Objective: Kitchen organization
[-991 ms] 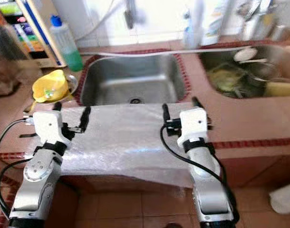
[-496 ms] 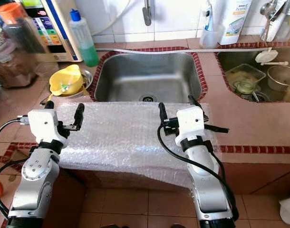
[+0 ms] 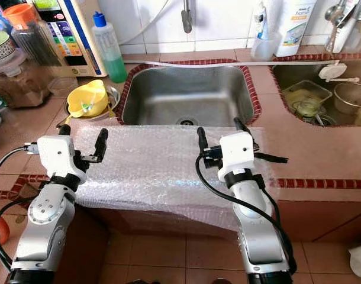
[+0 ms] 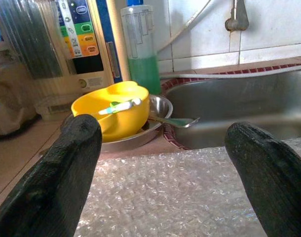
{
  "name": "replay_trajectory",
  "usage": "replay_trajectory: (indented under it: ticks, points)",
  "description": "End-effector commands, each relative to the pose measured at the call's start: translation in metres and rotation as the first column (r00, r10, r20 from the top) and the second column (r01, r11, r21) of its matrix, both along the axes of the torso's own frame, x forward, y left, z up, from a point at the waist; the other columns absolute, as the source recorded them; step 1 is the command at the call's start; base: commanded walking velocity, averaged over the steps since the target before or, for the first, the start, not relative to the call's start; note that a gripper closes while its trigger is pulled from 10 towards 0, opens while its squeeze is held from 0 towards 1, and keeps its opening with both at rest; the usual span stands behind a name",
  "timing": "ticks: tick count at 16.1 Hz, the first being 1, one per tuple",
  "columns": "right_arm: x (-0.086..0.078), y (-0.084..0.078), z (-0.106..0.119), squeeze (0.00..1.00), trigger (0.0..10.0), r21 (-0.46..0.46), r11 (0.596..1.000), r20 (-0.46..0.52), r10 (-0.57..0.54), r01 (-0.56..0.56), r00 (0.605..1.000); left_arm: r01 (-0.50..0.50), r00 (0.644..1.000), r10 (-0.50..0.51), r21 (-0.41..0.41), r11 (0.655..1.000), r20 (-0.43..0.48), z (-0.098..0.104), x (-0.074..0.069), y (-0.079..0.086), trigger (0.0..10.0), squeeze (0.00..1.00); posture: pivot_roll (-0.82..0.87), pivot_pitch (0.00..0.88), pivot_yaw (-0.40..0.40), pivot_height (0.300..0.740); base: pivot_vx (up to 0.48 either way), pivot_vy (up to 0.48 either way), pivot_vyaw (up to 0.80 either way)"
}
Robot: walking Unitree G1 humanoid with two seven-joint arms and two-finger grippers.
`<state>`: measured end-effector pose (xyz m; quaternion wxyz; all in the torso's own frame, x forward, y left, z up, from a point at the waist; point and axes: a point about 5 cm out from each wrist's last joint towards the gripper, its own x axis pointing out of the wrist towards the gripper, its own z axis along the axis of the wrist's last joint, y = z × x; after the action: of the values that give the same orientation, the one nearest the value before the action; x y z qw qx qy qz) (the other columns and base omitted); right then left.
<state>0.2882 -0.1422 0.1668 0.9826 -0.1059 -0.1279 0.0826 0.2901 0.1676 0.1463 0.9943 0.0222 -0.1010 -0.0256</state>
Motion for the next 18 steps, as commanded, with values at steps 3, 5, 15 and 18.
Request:
replay_trajectory:
  ticks: [3, 5, 15, 18]
  points:
    - [0.0004, 0.0041, 0.0013, 0.0, 10.0, 0.008, 1.0, 0.008, 0.017, -0.017, 1.0, 0.006, 1.0, -0.006, 0.009, 1.0, 0.009, 0.0018, 0.0, 0.003, 10.0, 0.0, -0.17, 0.121, 0.105, 0.74, 0.169, 0.0, 0.0]
    - [0.0001, 0.0048, 0.001, 0.0, 10.0, 0.007, 1.0, 0.008, 0.02, -0.02, 1.0, 0.009, 1.0, -0.009, 0.01, 1.0, 0.008, 0.0014, -0.0002, 0.0034, 10.0, 0.0, -0.17, 0.119, 0.106, 0.74, 0.257, 0.0, 0.0]
    - [-0.0021, 0.0062, -0.001, 0.0, 10.0, 0.004, 1.0, 0.005, 0.026, -0.026, 1.0, 0.023, 1.0, -0.023, 0.012, 1.0, -0.006, -0.0005, -0.0016, 0.0023, 10.0, 0.0, -0.17, 0.126, 0.113, 0.74, 0.259, 0.0, 0.0]
    - [-0.0029, 0.0061, -0.0025, 0.0, 10.0, 0.003, 1.0, 0.0, 0.027, -0.027, 1.0, 0.021, 1.0, -0.021, 0.03, 0.999, 0.006, 0.0011, -0.0024, 0.0023, 10.0, 0.0, -0.17, 0.132, 0.113, 0.74, 0.0, 0.0, 0.0]
